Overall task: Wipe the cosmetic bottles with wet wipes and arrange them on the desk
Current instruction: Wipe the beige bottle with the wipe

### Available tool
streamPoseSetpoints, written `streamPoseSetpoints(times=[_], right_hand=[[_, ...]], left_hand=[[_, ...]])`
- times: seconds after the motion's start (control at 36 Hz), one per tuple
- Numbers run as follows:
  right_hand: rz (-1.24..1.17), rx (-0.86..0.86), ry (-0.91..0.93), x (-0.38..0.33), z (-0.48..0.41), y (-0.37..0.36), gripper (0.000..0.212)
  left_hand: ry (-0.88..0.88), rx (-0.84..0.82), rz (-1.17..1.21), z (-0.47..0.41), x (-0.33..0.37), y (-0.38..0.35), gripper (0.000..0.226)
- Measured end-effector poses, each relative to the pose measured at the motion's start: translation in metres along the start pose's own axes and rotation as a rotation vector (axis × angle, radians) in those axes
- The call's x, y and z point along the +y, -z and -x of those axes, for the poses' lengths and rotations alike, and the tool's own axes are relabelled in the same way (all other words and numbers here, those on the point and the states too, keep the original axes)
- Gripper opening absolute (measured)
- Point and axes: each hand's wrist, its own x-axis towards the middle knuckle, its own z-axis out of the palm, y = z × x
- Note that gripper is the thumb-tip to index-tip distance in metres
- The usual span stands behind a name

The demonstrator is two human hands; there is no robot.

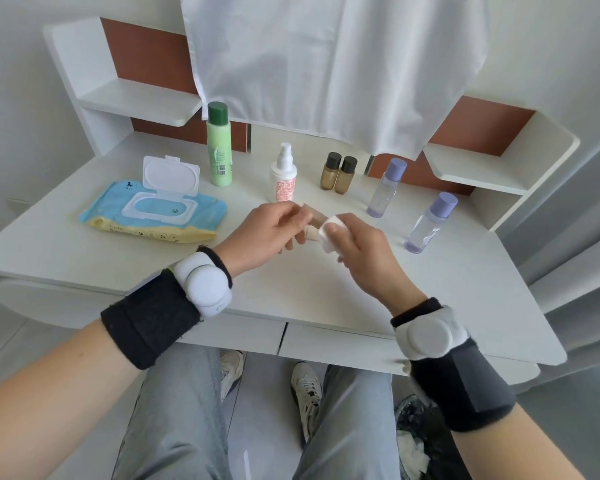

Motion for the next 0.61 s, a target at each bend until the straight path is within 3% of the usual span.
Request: streamPoseSetpoints(times=[0.08, 0.22, 0.31, 0.36, 0.5, 0.56, 0.61], right_hand=[[0.309, 0.113, 0.246, 0.006, 0.003, -0.001, 0.038], [0.501, 0.178, 0.427, 0.011, 0.003, -0.005, 0.046], [0.412, 0.089, 0.283, 0.011, 0.003, -0.007, 0.037], [0.148, -0.047, 0.084, 0.008, 0.002, -0.008, 0.028], [-0.498, -0.271, -0.293, -0.006, 0.000, 0.002, 0.049], [-0.589, -0.352, -0.359, -0.007, 0.000, 0.007, 0.051], [-0.493, -0.316, -0.341, -0.006, -0.001, 0.008, 0.049]], left_hand=[[0.005, 0.015, 0.088, 0.002, 0.004, -0.002, 0.032], [0.077, 0.042, 0.136, 0.004, 0.006, -0.002, 0.041], [0.039, 0.013, 0.106, 0.006, 0.005, 0.000, 0.030], [-0.004, -0.025, 0.074, 0.007, 0.007, 0.001, 0.023], [-0.074, -0.102, 0.010, 0.008, 0.011, 0.006, 0.022], [-0.075, -0.137, -0.002, 0.008, 0.010, 0.008, 0.021], [-0.046, -0.159, 0.005, 0.007, 0.008, 0.009, 0.022]])
